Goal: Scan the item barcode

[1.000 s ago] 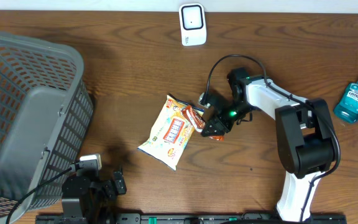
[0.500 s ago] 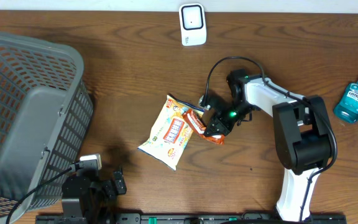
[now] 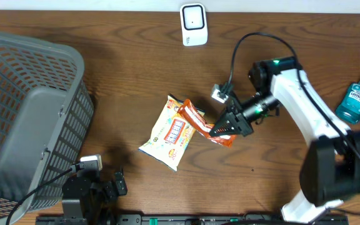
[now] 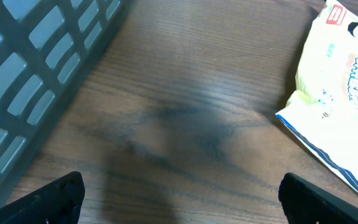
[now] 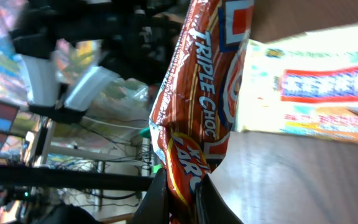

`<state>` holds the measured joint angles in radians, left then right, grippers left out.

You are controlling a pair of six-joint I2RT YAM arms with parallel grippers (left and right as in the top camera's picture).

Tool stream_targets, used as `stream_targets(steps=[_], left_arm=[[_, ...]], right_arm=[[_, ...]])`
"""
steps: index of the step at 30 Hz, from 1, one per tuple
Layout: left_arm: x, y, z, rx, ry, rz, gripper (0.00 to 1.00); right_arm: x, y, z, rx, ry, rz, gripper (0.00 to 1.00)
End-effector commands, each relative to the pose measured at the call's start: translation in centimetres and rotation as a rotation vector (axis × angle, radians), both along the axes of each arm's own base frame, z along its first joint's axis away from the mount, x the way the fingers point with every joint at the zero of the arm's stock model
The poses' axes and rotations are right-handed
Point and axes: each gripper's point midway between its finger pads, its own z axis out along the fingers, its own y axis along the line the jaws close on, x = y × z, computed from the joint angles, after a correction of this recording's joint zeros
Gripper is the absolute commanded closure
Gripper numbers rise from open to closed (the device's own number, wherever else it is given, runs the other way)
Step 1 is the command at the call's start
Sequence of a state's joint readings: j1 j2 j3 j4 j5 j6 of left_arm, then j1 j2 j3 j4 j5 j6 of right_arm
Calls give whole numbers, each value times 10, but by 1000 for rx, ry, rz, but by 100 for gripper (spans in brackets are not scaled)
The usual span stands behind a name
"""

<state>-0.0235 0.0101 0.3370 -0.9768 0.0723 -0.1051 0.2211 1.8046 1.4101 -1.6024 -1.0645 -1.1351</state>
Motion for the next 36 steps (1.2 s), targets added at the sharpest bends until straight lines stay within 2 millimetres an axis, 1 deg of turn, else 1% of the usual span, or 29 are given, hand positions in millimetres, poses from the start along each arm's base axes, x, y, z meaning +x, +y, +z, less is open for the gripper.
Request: stream_targets(steps=[1,3,5,8,12,15,18,20,22,24,26,27,28,31,34,36], left_arm=[[-2,1,1,2,0,4,0],[-2,1,1,2,1,4,0],[-2,1,1,2,0,4,0],[-2,1,1,2,1,4,0],[-2,1,1,2,1,4,0],[-2,1,1,2,1,4,0],[-2,1,1,2,0,4,0],[-2,1,1,2,1,4,0],[-2,1,1,2,0,4,0],[-2,1,1,2,0,4,0],[-2,1,1,2,1,4,0],[-2,1,1,2,0,4,0],[-2,1,1,2,0,4,0],[-2,1,1,2,0,4,0],[-2,1,1,2,1,4,0],[-2,1,1,2,0,4,0]], right_arm=[[-12,3,38,128,-155,36,98],[-17,2,47,133,-190,41,98],[-20,1,52,131,-215,45,98],[-27,-1,58,130,-207,44,98],[-28,-2,55,86,-139,17,99],[-30,-3,51,75,-123,17,99],[-28,-1,46,81,-150,26,98],[-20,2,38,66,-201,31,98],[1,6,26,9,-248,-11,98],[34,5,8,-118,-301,-104,99],[89,-4,-13,-329,-374,-316,99],[111,-10,-18,-405,-420,-407,99],[135,-17,-21,-479,-485,-498,99],[186,-28,-20,-593,-669,-663,99],[223,-32,-20,-625,-770,-780,99],[246,-32,-26,-626,-819,-837,99]])
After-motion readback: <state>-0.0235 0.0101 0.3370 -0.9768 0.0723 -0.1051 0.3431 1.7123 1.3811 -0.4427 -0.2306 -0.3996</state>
